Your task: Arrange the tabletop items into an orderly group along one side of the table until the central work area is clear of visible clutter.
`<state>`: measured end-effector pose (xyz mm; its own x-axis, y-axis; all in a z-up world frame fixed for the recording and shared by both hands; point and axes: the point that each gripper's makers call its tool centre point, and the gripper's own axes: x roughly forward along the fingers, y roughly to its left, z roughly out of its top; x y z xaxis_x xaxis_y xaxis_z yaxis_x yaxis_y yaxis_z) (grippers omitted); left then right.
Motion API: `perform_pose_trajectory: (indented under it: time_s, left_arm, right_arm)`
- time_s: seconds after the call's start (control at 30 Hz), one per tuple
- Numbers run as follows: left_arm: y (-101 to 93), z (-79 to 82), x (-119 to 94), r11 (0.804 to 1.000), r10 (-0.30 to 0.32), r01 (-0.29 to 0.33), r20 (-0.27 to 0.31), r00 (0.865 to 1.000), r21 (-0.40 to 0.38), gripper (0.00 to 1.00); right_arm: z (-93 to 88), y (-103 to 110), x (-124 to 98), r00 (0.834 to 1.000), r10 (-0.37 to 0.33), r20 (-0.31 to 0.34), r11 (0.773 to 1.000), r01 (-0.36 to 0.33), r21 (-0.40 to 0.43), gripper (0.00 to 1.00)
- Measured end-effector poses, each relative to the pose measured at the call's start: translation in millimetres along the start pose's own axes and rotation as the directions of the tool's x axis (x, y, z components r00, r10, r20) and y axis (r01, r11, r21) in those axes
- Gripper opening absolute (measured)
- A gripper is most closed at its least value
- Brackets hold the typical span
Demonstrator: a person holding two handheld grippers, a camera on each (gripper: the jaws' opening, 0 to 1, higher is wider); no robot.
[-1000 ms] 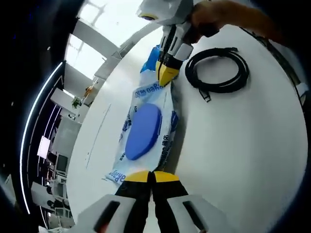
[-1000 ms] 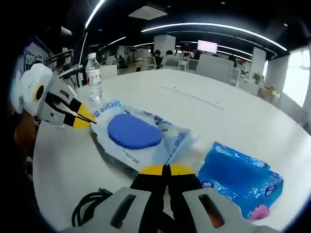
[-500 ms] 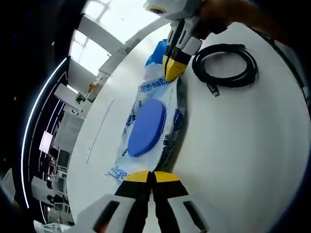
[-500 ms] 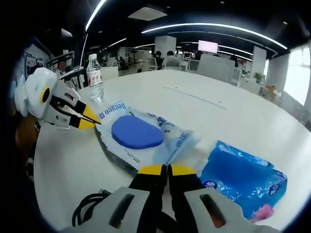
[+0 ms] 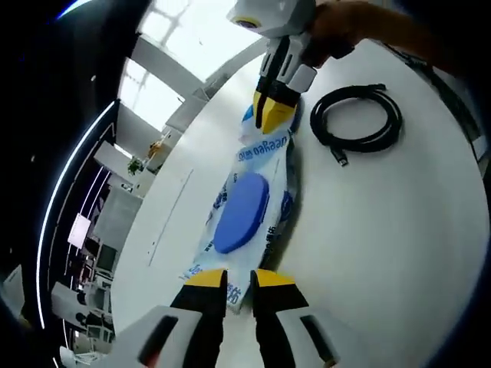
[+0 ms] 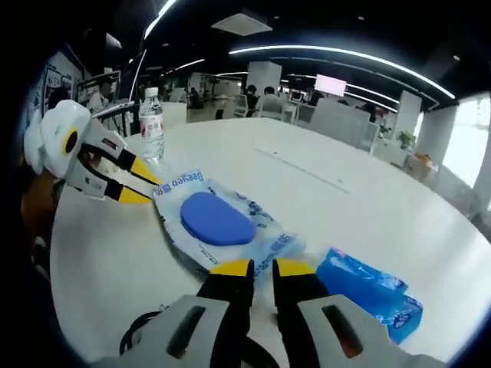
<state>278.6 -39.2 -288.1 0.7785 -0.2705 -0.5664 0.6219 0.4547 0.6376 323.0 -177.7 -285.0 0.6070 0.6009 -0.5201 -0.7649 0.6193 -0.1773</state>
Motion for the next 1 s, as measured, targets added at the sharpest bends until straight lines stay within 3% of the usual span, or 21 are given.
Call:
perform_pose_trajectory:
  time_s: [0.13, 0.33, 0.6, 0.7, 0.77, 0.9, 1.0]
  left_arm:
    - [-0.3, 3.2, -2.3, 1.0, -0.017, 0.018, 0.019, 1.0, -0.02, 0.12]
    - [-4.2, 8.5, -6.2, 0.996, -0.066, 0.07, 0.059, 0.996, -0.061, 0.19]
    - [-11.5, 15.0, -11.0, 0.986, -0.125, 0.135, 0.102, 0.987, -0.098, 0.33]
    - [-8.5, 18.1, -13.6, 0.985, -0.116, 0.13, 0.125, 0.985, -0.116, 0.34]
    - [-6.7, 19.6, -14.8, 0.981, -0.118, 0.138, 0.143, 0.983, -0.136, 0.39]
    - [-3.2, 23.2, -16.3, 0.97, -0.103, 0.138, 0.173, 0.979, -0.201, 0.52]
    - [-1.0, 22.4, -18.0, 0.968, -0.104, 0.141, 0.177, 0.979, -0.209, 0.6]
  right_arm:
    - [6.0, -1.1, -3.4, 1.0, -0.001, -0.001, 1.0, 0.001, -0.021, 0.14]
    - [9.8, 0.7, -7.4, 1.0, 0.002, -0.007, 0.999, -0.003, -0.053, 0.27]
    - [6.6, -0.1, -20.3, 0.998, 0.009, -0.062, 0.997, -0.014, -0.078, 0.52]
    - [4.0, -1.9, -25.2, 0.996, 0.005, -0.086, 0.998, -0.011, -0.063, 0.71]
    - [0.0, -1.4, -29.3, 0.995, -0.003, -0.102, 0.998, -0.004, -0.064, 0.81]
    - [-0.5, -4.6, -34.0, 0.996, 0.007, -0.093, 1.0, -0.009, -0.021, 0.87]
    - [0.8, -12.6, -36.2, 0.996, -0.03, -0.087, 1.0, 0.03, 0.002, 0.94]
